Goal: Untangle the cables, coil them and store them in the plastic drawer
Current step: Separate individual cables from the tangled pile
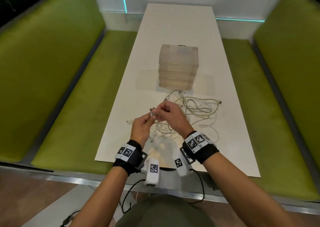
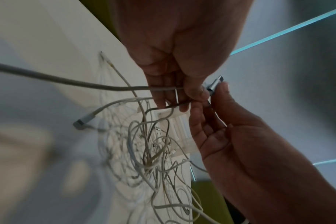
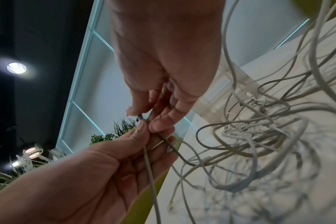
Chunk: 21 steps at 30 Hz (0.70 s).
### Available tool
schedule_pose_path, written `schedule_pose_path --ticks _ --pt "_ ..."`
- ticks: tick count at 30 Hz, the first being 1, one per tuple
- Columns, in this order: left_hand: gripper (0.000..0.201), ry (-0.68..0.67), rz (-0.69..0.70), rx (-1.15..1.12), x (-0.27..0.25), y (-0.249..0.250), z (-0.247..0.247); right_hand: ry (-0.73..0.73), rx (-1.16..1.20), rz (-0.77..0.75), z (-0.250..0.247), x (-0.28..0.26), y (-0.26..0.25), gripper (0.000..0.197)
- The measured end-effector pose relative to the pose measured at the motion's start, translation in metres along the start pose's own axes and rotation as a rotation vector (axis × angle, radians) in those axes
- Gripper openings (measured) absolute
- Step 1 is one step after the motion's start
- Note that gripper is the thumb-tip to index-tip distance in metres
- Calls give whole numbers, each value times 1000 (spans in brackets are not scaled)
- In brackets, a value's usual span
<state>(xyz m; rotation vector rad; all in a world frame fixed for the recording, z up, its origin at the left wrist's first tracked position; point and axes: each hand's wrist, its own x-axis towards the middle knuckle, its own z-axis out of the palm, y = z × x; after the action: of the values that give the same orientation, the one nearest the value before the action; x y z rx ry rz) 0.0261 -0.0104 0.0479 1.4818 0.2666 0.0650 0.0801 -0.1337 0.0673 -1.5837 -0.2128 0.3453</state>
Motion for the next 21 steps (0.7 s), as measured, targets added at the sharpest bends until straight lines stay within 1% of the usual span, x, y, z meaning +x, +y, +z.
schedule_pose_path --ticks 3,5,7,11,13,14,16,17,19,21 --pt "17 2 -3 -19 0 3 3 35 62 38 0 2 2 28" --pt "16 -14 -7 -17 1 4 5 33 107 66 2 2 1 29" --pt "17 -1 -9 -30 1 4 5 26 100 83 4 2 0 31" --pt "14 92 31 -108 0 12 4 -8 58 86 0 -2 6 21" --pt "14 122 45 -108 1 15 2 -78 8 111 -4 -4 12 15" --pt "14 121 42 -90 1 15 2 -136 -42 120 -5 -4 16 19" --pt "16 82 24 -76 3 16 3 -245 -139 124 -2 -2 22 25" --pt "16 63 18 -79 3 16 5 -262 -172 124 1 -1 25 22" --pt "16 56 31 -95 2 20 8 -226 -238 117 5 5 30 18" --pt "18 84 60 -123 1 25 8 -170 -306 87 5 9 35 17"
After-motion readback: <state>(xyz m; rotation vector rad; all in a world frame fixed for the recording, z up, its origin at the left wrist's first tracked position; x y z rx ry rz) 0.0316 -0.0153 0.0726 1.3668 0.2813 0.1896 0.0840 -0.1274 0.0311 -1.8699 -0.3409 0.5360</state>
